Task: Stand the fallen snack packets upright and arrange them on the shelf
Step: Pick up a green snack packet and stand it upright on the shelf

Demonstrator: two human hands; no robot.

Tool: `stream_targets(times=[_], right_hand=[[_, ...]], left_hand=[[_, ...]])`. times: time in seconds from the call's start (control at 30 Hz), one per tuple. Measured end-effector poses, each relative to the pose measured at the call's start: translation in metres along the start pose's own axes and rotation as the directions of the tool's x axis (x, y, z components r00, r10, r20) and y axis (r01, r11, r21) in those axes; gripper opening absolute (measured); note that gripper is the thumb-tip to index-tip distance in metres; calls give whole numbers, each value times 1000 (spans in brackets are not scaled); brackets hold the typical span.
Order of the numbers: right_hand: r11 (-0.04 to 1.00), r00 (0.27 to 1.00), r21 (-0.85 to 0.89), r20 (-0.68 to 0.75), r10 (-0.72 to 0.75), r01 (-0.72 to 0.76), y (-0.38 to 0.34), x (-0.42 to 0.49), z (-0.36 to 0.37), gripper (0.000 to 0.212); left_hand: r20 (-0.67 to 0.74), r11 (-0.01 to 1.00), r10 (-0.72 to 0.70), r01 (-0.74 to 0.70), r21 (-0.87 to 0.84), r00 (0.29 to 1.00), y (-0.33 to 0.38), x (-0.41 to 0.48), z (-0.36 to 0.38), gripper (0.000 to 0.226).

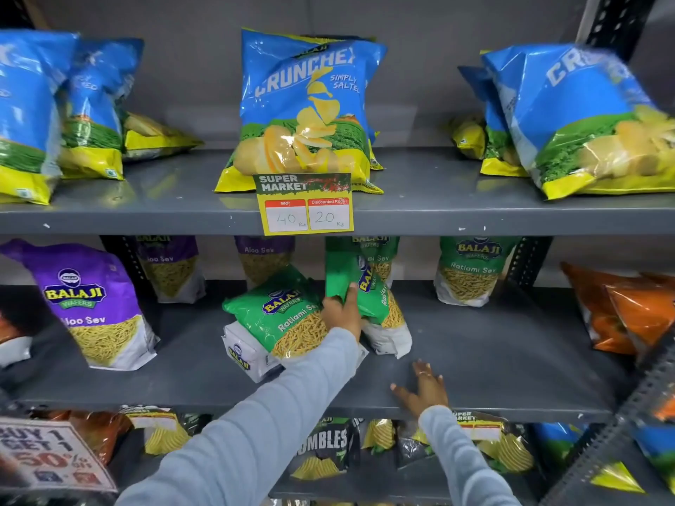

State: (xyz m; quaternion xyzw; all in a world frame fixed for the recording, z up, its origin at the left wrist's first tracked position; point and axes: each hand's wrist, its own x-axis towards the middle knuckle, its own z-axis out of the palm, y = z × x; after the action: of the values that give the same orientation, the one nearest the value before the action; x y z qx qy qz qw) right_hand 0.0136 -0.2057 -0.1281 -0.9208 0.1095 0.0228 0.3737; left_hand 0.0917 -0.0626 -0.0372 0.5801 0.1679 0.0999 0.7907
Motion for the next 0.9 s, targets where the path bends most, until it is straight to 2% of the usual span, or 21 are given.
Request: stream_targets(times=[0.07,0.1,0.17,0.23,0.3,0.37,0.4,0.47,0.53,0.57,0.7,0.8,0.87,0.9], right_hand=[[903,990,427,-93,105,-56,3,-3,-22,45],[832,970,553,-174,172,-49,6,-6,-36,37],[749,944,663,-238,227,-13,8,-12,-65,36],[743,969,669,-200,142,29,3,-20,-89,44],[750,998,659,-64,-16,54,-8,-32,-108,59],[693,988,720,73,-140,45,-15,-48,-117,86],[645,977,764,131,-170,10,-17,-56,-117,91],[558,954,827,214,-209,-63,-16,-71,-108,86],[529,942,844,246,-228,-92,-17,-91,-95,90],[524,946,847,239,-217,-94,-18,-101,-89,92],[534,969,841,194,-154,-83,-26,-140,-67,79],[526,979,846,171,-112,-88,-32,-162,-57,62],[539,979,838,171,-112,-85,-36,-173,-52,60],[544,978,835,173,-117,-83,-40,-177,-51,57]], left_hand=[[54,993,54,-59,101,997,-11,11,2,59],[94,986,90,-102,134,991,-7,6,3,55],[195,974,115,-150,172,974,21,-25,-1,46],[257,976,113,-156,152,960,47,-49,-3,34],[265,982,98,-136,128,959,54,-53,-2,22],[306,992,67,-98,85,950,62,-55,-5,31],[331,994,61,-88,68,942,66,-56,-6,35],[373,995,32,-64,74,927,71,-61,-12,27],[396,994,-13,-32,108,918,76,-65,-23,11],[402,991,-41,-13,131,915,79,-69,-29,10],[475,954,-236,109,280,848,88,-96,-75,43],[544,872,-375,87,482,750,81,-140,-124,29],[582,837,-469,124,532,665,70,-164,-153,53],[582,832,-484,139,536,654,64,-171,-163,67]])
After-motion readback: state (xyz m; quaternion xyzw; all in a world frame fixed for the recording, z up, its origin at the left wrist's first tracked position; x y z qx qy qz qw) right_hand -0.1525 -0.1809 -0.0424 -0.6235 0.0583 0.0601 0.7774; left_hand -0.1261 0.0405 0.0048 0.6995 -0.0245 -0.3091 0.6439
